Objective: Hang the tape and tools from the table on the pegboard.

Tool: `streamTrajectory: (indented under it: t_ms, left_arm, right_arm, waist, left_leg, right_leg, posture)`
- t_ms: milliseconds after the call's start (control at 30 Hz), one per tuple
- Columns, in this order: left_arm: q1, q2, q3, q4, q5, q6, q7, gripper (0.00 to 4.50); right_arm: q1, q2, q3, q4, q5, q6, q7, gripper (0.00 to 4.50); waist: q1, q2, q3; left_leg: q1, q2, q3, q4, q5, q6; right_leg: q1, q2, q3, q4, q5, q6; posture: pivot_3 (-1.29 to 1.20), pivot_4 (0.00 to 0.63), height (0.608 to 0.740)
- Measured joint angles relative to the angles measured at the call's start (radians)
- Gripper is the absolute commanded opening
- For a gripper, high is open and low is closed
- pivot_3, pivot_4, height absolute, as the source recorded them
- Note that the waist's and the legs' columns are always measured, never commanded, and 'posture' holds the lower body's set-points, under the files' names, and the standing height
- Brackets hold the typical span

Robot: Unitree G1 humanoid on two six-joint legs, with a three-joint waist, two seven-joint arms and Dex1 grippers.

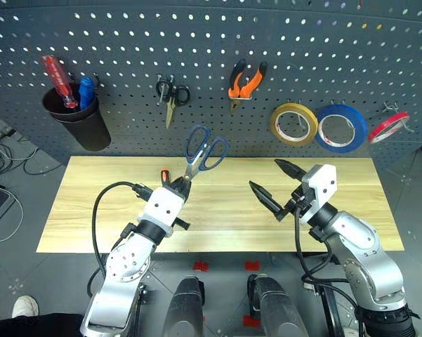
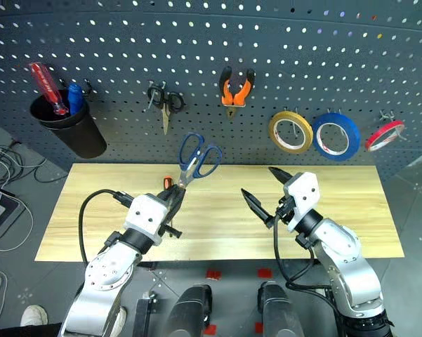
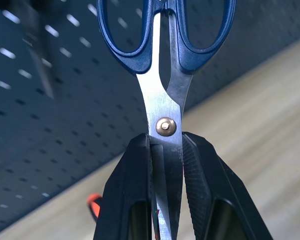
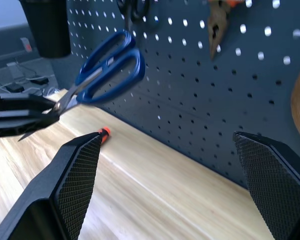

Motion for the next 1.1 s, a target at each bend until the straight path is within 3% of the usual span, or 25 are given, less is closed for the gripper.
streamTrajectory:
  t_ms: [567,1100]
  left_arm:
    - [-0.061,-0.029,0.043,-0.023,0.021,-0.013,0.031,0.55]
    - [-0.069,-0.059,0.119,-0.011,-0.018,0.027,0.044,0.55]
  right_arm:
    - [-0.045,0.019,-0.01,0.014,0.016,-0.076,0.02,4.5]
    - [-0.049,0.029,-0.002,0.025,0.021,-0.078,0.037,4.5]
  waist:
    - [0.038,-0.001,-0.082]
    - [0.055,-0.002,-0.095]
  left_leg:
    - [0.001,-0.002,-0.006,0.001,0.0,0.003]
    - [0.01,-0.003,-0.007,0.001,-0.001,0.006]
  right_leg:
    - [0.004,0.0,-0.005,0.0,0.0,0.0]
    - [0.015,0.0,-0.005,0.0,0.0,0.0]
  posture:
    - [0.19,0.156,0.74]
    - [0.19,0.167,0.74]
